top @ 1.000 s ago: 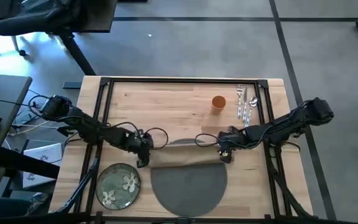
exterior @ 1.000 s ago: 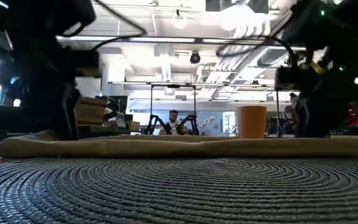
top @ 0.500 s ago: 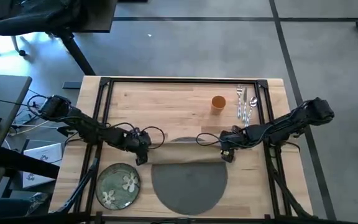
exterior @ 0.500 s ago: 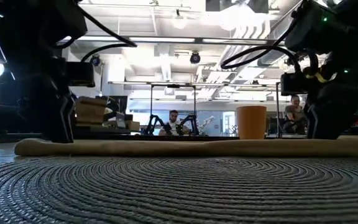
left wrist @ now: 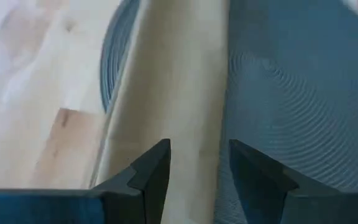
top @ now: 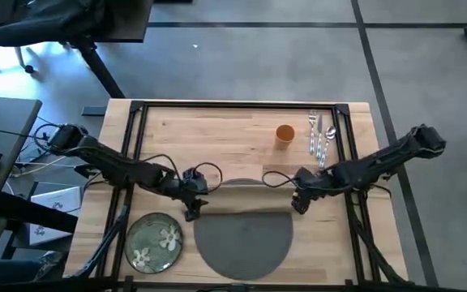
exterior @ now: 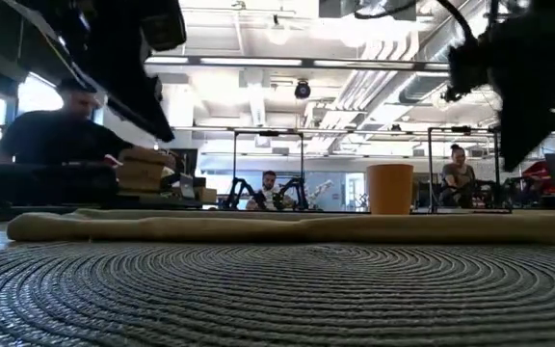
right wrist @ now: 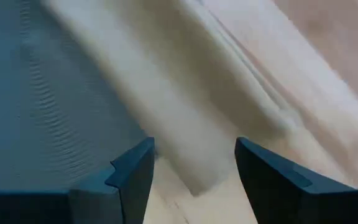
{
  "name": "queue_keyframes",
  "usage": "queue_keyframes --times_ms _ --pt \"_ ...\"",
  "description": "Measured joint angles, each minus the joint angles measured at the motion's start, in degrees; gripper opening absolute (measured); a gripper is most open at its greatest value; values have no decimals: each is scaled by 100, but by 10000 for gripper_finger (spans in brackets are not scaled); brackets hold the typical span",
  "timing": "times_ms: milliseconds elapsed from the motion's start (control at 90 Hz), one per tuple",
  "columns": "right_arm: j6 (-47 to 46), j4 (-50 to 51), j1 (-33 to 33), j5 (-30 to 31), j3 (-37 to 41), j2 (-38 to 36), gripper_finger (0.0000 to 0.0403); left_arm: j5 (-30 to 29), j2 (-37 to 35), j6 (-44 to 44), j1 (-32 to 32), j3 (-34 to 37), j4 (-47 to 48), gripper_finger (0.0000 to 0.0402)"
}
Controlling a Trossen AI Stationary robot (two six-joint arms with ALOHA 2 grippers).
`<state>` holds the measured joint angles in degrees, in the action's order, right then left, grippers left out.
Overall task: Set table place
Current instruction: Fold the brown napkin
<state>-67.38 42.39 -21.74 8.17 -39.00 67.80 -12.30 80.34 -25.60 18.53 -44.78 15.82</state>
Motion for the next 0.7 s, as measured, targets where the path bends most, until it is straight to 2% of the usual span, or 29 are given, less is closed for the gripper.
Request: queue_keyframes --times_ms 122,233,389,700 --pt "-1353 -463 -484 53 696 -228 204 121 504 326 -135 -10 -493 144" --pt "-1936 -1404 -697 194 1256 -298 204 104 916 636 -303 -18 -1173 144" --pt "-2257 -2152 -747 540 1672 -297 204 -29 1327 1163 -632 -248 -1800 144" --pt "-2412 -2258 -747 685 1775 -288 204 590 2715 1931 -998 -872 -2573 144"
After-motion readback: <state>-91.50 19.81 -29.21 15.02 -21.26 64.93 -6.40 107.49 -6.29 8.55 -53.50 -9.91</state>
